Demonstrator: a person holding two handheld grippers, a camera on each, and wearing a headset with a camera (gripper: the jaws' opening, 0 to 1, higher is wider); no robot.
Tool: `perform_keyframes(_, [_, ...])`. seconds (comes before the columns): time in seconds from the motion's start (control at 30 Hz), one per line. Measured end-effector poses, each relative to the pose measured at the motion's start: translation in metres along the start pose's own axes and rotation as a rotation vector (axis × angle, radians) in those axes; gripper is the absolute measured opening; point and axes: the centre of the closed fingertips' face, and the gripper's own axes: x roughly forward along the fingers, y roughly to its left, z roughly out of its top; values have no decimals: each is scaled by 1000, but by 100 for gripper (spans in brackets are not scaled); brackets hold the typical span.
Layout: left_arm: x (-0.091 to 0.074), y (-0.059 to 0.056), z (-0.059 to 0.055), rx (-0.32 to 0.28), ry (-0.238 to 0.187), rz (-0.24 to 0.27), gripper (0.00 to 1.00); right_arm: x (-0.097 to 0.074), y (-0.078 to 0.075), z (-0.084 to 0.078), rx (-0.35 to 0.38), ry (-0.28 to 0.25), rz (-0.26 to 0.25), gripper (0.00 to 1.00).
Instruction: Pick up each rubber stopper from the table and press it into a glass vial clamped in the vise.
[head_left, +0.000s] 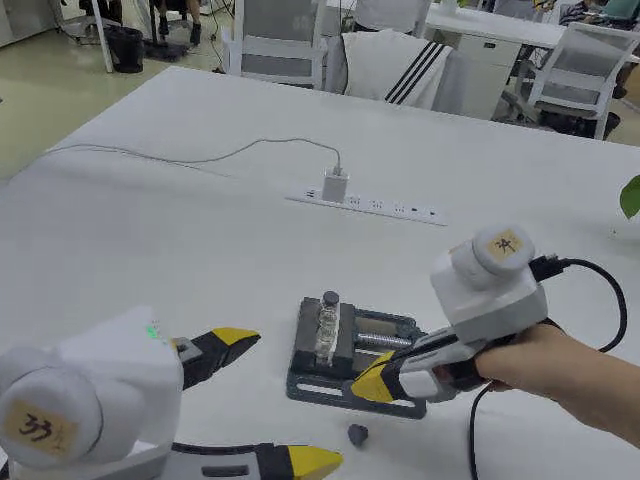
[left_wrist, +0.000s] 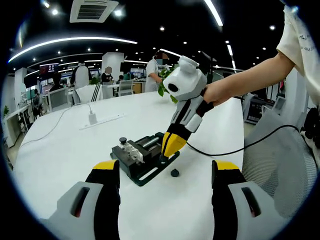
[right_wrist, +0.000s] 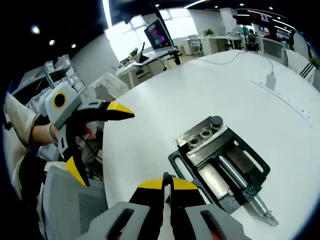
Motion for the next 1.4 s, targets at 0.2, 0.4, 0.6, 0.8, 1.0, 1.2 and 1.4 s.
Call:
perform_keyframes(0.2, [12, -3, 9, 41, -12, -34, 64, -20, 17, 21, 192, -167, 103, 0])
perform_keyframes(0.4, [19, -3, 17, 67, -34, -33, 58, -33, 30, 30, 343, -264, 193, 0])
perform_keyframes(0.6, [21, -4, 23, 75, -62, -43, 43, -43, 37, 38, 498, -342, 275, 0])
perform_keyframes(0.8, [24, -1, 29, 66, -88, -42, 31, -49, 52, 45, 672, -418, 362, 0])
perform_keyframes(1.0, [28, -6, 37, 62, -112, -67, 22, -51, 58, 43, 817, -449, 432, 0])
perform_keyframes(1.2, [33, -13, 43, 55, -128, -102, 13, -54, 50, 39, 879, -450, 450, 0])
perform_keyframes(1.4, [36, -18, 44, 51, -130, -128, 5, -55, 48, 36, 896, -439, 459, 0])
